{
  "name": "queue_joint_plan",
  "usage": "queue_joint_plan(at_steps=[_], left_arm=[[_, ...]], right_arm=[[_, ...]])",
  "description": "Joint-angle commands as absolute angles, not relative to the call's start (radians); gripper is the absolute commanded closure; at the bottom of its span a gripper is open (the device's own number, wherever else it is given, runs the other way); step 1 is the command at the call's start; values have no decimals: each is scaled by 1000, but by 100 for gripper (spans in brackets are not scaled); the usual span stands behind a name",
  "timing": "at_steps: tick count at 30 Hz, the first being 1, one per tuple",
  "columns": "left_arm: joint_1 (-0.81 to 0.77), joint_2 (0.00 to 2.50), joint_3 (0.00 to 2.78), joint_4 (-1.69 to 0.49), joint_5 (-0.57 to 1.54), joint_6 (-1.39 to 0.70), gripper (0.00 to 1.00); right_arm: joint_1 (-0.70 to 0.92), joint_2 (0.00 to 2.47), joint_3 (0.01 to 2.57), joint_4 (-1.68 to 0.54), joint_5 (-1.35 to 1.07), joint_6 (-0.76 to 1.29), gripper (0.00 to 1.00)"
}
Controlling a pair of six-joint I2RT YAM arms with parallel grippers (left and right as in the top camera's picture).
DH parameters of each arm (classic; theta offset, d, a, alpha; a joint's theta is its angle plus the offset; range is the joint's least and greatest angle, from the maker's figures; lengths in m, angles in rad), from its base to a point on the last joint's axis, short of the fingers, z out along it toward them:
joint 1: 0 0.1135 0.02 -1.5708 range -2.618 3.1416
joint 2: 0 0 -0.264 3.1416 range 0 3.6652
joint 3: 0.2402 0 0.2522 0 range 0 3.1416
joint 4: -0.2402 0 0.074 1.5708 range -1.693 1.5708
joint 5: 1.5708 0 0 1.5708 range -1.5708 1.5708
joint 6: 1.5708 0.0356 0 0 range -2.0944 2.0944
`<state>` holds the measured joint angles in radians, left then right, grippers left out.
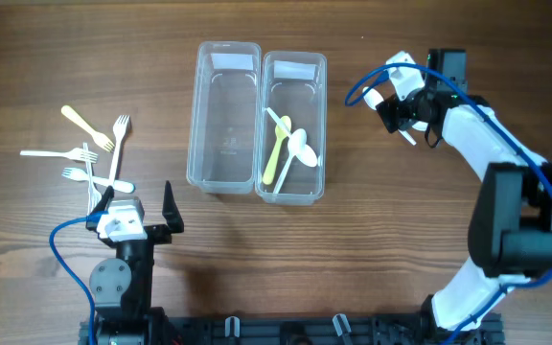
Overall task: Pack container
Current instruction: 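Lower the white spoon into the right container and release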
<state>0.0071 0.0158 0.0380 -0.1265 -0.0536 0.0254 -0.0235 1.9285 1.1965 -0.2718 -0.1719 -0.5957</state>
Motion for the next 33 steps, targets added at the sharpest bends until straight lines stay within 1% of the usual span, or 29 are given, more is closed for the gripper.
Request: queue_joint_plan(at_steps=[1, 3, 4, 5, 6, 7, 8, 13, 14, 16, 17, 18, 20, 22, 25, 26, 28, 31, 33], left_arm=[[2, 12, 32, -123, -42, 42, 0], [2, 12, 32, -123, -42, 42, 0], [2, 12, 32, -123, -42, 42, 0], [2, 12, 32, -123, -42, 42, 0], [2, 12, 32, -123, -42, 42, 0], [2, 12, 32, -123, -42, 42, 0], [2, 12, 32, -123, -42, 42, 0], [2, 12, 32, -123, -42, 42, 0], [2, 12, 32, -123, -42, 42, 0], [2, 12, 32, -123, -42, 42, 0], [2, 12, 32, -123, -42, 42, 0], [2, 12, 32, -123, -42, 42, 0], [2, 12, 32, -123, -42, 42, 0], [2, 12, 32, -123, -42, 42, 0], [2, 12, 32, -123, -42, 42, 0], [2, 12, 32, -123, -42, 42, 0], [2, 12, 32, -123, -42, 42, 0], [2, 12, 32, -123, -42, 42, 0], [2, 12, 32, -123, -42, 42, 0]], right_arm=[[-32, 2014, 1202, -280, -250, -603, 15], [-32, 2039, 1202, -287, -279, -602, 17], [-32, 2043, 1202, -293, -305, -602, 22], [-32, 2045, 1202, -296, -327, -602, 33], [-32, 2045, 1202, -302, -344, -597, 59], [-32, 2044, 1203, -311, -346, -588, 74], [-32, 2044, 1203, -323, -345, -570, 96], [-32, 1977, 1206, -368, -350, -480, 96], [-32, 1939, 1208, -372, -350, -451, 96], [-32, 1778, 1224, -375, -392, -322, 96], [-31, 1640, 1238, -356, -434, -157, 96], [-31, 1588, 1239, -344, -443, -80, 96], [-15, 1391, 1239, -272, -454, 250, 96], [56, 1327, 1238, -250, -438, 351, 96], [192, 1401, 1213, -254, -390, 406, 96], [253, 1466, 1202, -254, -342, 423, 96], [322, 1589, 1201, -246, -307, 431, 96], [369, 1716, 1201, -237, -312, 480, 96], [391, 1776, 1202, -223, -316, 477, 96]])
